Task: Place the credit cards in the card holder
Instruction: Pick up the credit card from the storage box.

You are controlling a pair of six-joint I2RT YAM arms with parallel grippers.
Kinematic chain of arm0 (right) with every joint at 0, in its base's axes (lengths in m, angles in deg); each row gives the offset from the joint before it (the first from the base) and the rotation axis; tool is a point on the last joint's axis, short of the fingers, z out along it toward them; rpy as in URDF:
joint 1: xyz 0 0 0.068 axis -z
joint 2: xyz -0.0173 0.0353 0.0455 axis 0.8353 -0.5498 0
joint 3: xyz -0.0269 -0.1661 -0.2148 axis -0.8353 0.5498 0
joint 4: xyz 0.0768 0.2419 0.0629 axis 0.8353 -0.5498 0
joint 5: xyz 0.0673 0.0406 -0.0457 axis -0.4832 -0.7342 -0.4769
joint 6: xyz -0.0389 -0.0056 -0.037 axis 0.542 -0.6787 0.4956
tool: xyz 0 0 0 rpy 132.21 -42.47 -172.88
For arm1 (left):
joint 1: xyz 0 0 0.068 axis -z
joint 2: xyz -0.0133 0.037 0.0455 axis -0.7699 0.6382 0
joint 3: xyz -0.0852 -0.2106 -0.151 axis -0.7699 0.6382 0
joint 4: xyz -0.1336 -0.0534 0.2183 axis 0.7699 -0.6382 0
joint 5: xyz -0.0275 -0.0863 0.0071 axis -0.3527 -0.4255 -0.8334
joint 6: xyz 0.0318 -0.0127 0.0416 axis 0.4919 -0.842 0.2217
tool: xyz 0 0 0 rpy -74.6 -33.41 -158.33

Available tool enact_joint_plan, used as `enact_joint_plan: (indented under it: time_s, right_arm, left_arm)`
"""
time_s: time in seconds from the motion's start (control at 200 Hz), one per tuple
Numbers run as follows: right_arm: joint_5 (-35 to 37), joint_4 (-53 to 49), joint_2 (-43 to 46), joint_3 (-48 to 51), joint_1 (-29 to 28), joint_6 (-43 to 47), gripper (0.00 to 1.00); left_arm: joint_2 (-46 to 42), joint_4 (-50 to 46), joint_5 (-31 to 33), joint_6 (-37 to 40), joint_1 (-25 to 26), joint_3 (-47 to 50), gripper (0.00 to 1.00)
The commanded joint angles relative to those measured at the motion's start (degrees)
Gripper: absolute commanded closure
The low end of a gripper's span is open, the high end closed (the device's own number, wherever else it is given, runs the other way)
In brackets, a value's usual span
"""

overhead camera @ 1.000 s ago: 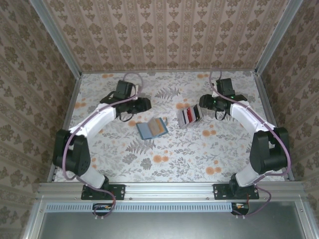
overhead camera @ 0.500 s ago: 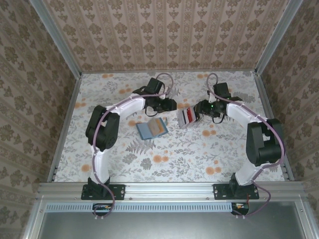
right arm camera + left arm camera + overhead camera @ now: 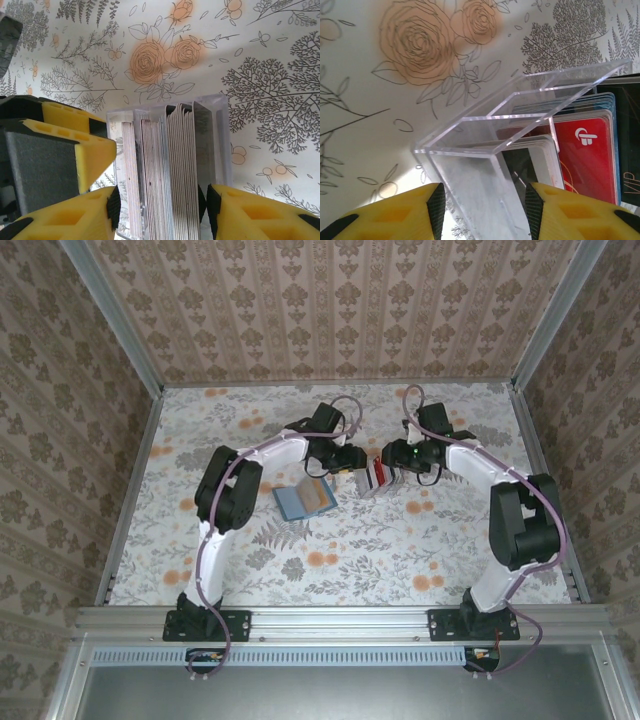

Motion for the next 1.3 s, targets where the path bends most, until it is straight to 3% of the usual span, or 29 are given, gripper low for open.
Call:
enact_joint_plan:
  time_s: [0.0, 0.245, 0.95, 1.155, 1.295]
  right_arm:
    - [-1.8, -1.8, -2.1, -1.6, -0.3, 0.5, 0.49]
    - [-0.8, -3.5, -4.4, -3.2, -1.3, 1.4, 0.49]
    - [-1.3, -4.4, 1.2, -3.9, -1.7, 0.9, 0.52]
    - [0.1, -5.5, -0.2, -4.5, -1.6, 1.4, 0.60]
    - [1.5, -5.9, -0.1, -4.6, -1.5, 1.7, 0.71]
  left_arm:
    - [1.1, -1.1, -1.6, -1.0, 0.5, -2.0, 0.51]
    - [1.4, -0.7, -1.6, -1.3, 0.8, -1.5, 0.51]
    - [1.5, -0.8, -1.6, -1.3, 0.7, -1.7, 0.51]
    - [1.3, -0.9, -1.6, -1.1, 0.6, -1.9, 0.51]
    - [1.1, -0.9, -1.5, -1.1, 0.5, -1.6, 0.52]
